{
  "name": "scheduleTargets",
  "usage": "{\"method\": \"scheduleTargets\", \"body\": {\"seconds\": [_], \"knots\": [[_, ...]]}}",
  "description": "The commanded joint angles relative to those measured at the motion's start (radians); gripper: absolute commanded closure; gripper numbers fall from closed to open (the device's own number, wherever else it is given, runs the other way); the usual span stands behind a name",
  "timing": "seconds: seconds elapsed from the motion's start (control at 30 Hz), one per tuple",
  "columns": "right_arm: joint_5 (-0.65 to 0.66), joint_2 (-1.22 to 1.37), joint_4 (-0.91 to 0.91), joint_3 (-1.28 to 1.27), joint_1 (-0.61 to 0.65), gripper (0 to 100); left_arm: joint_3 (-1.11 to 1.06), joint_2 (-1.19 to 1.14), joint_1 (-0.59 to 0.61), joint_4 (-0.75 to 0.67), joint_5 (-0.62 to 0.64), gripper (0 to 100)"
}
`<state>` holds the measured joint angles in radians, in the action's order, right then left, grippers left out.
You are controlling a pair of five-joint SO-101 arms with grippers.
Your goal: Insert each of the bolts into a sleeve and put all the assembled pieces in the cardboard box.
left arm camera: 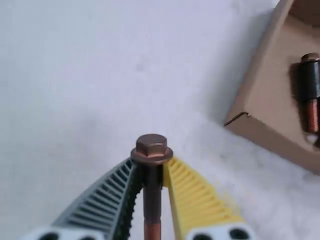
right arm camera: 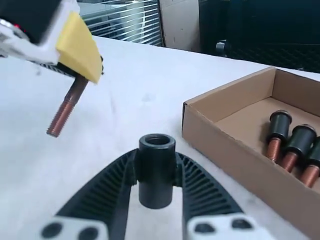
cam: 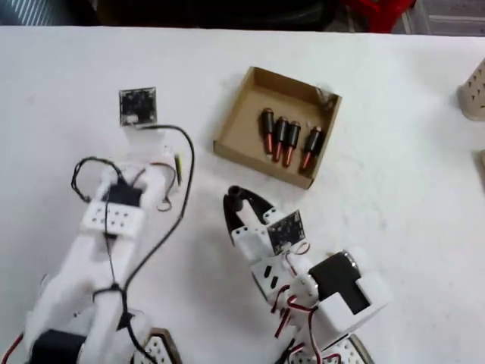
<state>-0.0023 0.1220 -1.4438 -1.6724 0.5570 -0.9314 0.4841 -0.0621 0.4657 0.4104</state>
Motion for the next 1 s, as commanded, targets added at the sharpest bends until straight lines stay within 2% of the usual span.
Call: {"method": "scheduleTargets", "body": {"seconds": [0.0, 0.4, 0.7, 0.87, 0.97], "knots": [[-0.006, -0.002, -0.019, 0.005, 0.007, 98.2, -0.064, 0.211, -0.048, -0.147, -0.006, 98], [0.000, 0.008, -0.019, 0.005, 0.007, 98.2, -0.414, 0.653, -0.236, -0.600, -0.006, 98], [0.000, 0.008, -0.018, 0.005, 0.007, 98.2, -0.509, 0.840, -0.404, -0.525, -0.006, 98], [0.000, 0.008, -0.018, 0.005, 0.007, 98.2, -0.505, 0.858, -0.456, -0.516, 0.000, 98], [0.000, 0.008, -0.018, 0.005, 0.007, 98.2, -0.503, 0.872, -0.463, -0.439, 0.000, 98]]}}
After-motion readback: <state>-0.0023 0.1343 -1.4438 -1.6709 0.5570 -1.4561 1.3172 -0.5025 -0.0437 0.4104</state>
